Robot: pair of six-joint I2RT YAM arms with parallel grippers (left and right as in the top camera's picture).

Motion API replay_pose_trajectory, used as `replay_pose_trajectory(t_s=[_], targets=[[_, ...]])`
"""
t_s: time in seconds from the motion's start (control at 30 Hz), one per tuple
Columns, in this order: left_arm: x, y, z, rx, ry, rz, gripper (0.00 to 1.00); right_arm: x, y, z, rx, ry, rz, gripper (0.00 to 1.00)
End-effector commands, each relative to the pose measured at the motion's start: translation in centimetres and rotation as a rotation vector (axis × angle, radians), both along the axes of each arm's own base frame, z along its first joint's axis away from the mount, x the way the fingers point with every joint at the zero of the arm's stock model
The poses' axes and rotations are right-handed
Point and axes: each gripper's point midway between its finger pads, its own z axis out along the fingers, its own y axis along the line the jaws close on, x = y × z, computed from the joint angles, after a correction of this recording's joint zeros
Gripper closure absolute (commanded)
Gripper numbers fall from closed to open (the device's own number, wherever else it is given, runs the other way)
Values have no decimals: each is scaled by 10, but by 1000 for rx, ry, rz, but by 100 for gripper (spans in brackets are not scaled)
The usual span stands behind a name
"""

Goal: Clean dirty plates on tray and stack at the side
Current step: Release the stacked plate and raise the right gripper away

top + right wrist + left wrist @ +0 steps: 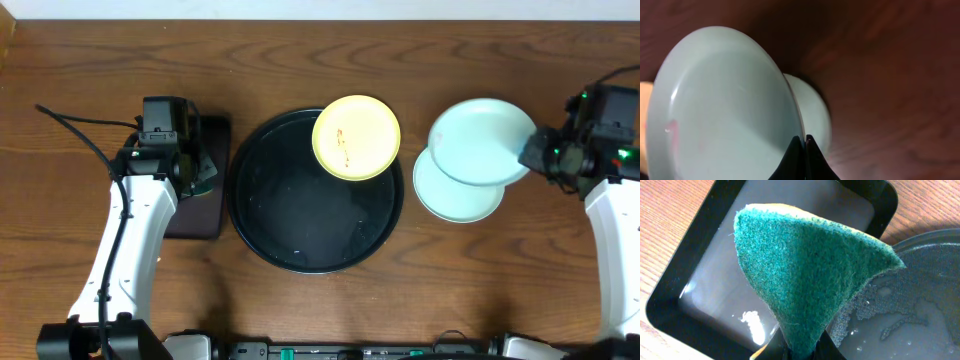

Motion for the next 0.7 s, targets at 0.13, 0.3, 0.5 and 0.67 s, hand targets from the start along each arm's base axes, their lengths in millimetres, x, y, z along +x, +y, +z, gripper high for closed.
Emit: replay_pose_trajectory(t_s=[0.13,0.3,0.5,0.67], targets=[[4,4,5,11,-14,17,93,-13,-6,-55,32,123,-36,99],[1,4,4,11,-2,17,92,-14,-2,-89,37,146,-26,99],[0,4,4,11,0,17,93,-20,2,-112,54,166,-18,99],[0,4,4,11,0,18,93,-17,16,-111,79,151,69,88]])
